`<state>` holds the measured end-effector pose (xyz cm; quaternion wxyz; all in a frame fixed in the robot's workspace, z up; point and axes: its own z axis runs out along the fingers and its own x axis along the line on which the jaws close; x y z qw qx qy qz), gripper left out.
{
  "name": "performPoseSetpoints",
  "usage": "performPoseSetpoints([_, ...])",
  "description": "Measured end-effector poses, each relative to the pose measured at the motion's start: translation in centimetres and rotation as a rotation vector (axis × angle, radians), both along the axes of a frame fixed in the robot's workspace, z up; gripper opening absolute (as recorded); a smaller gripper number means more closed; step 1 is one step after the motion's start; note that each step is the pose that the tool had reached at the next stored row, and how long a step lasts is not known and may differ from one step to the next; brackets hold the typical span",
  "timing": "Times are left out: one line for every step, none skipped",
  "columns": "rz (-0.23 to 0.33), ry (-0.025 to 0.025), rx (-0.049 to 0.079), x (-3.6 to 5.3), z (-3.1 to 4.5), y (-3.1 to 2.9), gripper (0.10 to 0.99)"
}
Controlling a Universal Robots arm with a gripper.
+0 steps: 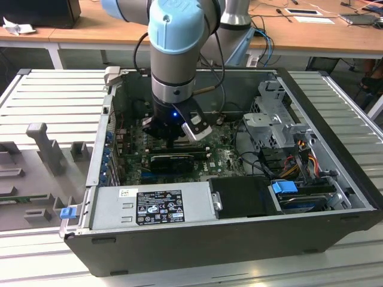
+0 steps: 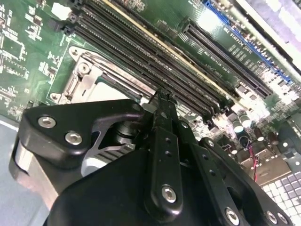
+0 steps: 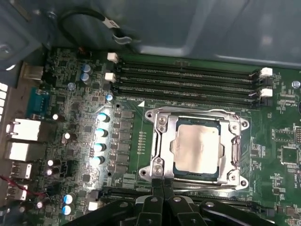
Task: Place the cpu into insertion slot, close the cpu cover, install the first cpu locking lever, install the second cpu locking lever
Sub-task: 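Install the second cpu locking lever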
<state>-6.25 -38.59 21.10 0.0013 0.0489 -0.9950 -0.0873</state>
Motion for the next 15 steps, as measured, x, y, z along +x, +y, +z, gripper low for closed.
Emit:
performPoseSetpoints([0.0,-0.0001,0.004,-0.1,-0.01,-0.15,0.106])
performPoseSetpoints([0.0,-0.0001,0.008,-0.18,-0.01,-0.27,0.106])
performPoseSetpoints([0.0,-0.0001,0.016,-0.33,-0.02,-0.45,0.106])
performPoseSetpoints([0.0,-0.0002,0.028,-0.54,-0.03,-0.66,0.106])
performPoseSetpoints([0.0,-0.0003,0.033,-0.7,-0.05,-0.79,0.106])
performPoseSetpoints([0.0,-0.0007,0.04,-0.9,-0.11,-0.93,0.106])
performPoseSetpoints([0.001,-0.0007,0.045,-0.94,-0.25,-0.93,0.106])
performPoseSetpoints([0.001,-0.0007,0.05,-0.96,-0.51,-0.93,0.106])
performPoseSetpoints([0.001,-0.0006,0.054,-0.96,-0.65,-0.95,0.106])
performPoseSetpoints([0.001,-0.0005,0.06,-0.96,-0.68,-0.95,0.106])
performPoseSetpoints([0.002,-0.0007,0.069,-0.97,-0.72,-0.94,0.106])
performPoseSetpoints([0.002,-0.0006,0.078,-0.99,-0.75,-0.94,0.106])
performPoseSetpoints([0.003,-0.0006,0.085,-1.0,-0.81,-0.95,0.106])
performPoseSetpoints([0.003,-0.0007,0.088,-1.0,-0.87,-0.95,0.106])
performPoseSetpoints([0.004,-0.0007,0.093,-1.02,-0.99,-0.96,0.106])
